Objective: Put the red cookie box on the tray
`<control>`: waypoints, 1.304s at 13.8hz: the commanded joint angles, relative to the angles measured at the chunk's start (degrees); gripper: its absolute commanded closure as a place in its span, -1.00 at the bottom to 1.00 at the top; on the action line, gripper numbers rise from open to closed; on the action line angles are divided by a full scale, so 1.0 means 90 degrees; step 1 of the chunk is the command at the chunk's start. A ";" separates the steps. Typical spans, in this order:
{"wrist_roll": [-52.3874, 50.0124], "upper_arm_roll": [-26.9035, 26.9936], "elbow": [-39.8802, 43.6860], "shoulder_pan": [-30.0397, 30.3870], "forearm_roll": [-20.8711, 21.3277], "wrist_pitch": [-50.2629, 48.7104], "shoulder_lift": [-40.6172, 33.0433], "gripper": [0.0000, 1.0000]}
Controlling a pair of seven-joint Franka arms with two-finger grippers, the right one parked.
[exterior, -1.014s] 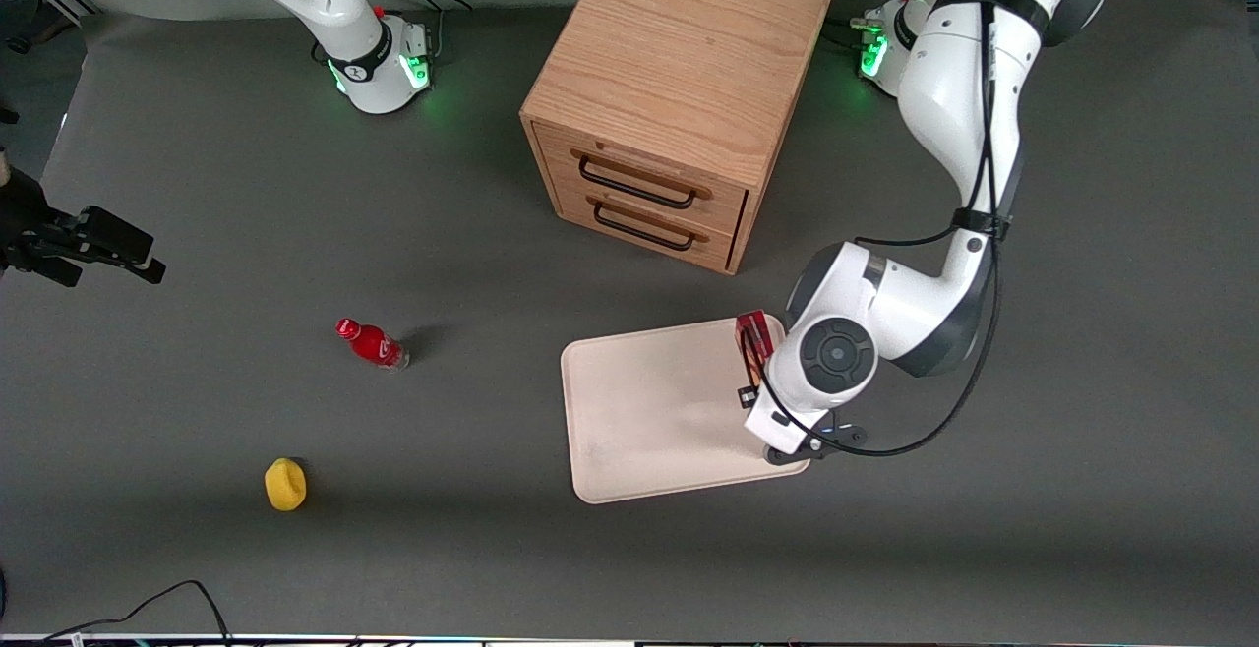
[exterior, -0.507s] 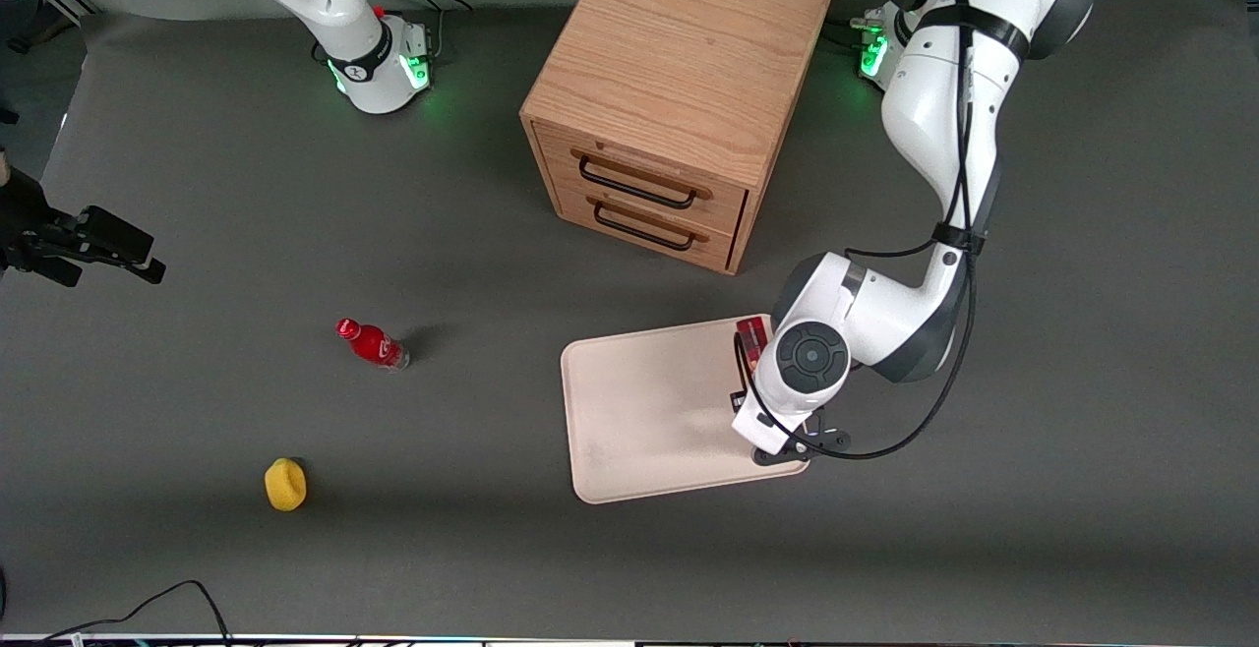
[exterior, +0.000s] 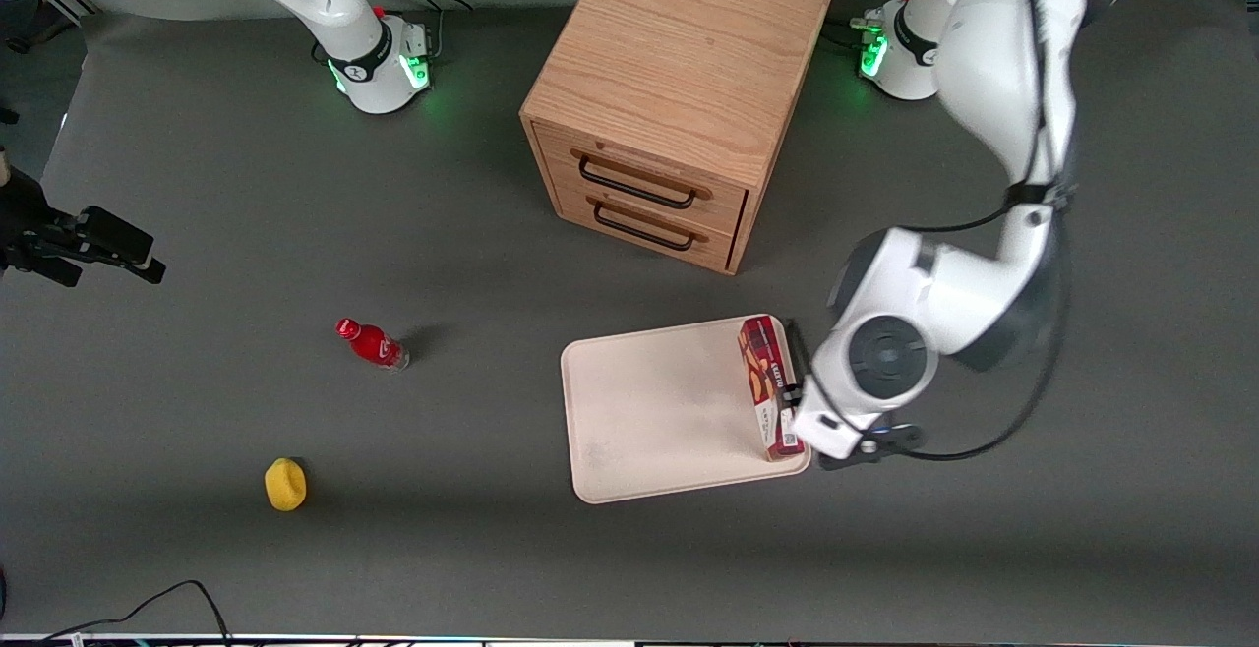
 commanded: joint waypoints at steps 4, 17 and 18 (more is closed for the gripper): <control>0.1339 0.0027 -0.1160 0.1244 -0.0370 -0.0944 -0.1806 -1.00; 0.3431 0.0047 -0.3506 0.2290 -0.0359 -0.0544 -0.4592 -1.00; 0.3431 0.0047 -0.3574 0.2300 -0.0379 -0.0457 -0.4572 -1.00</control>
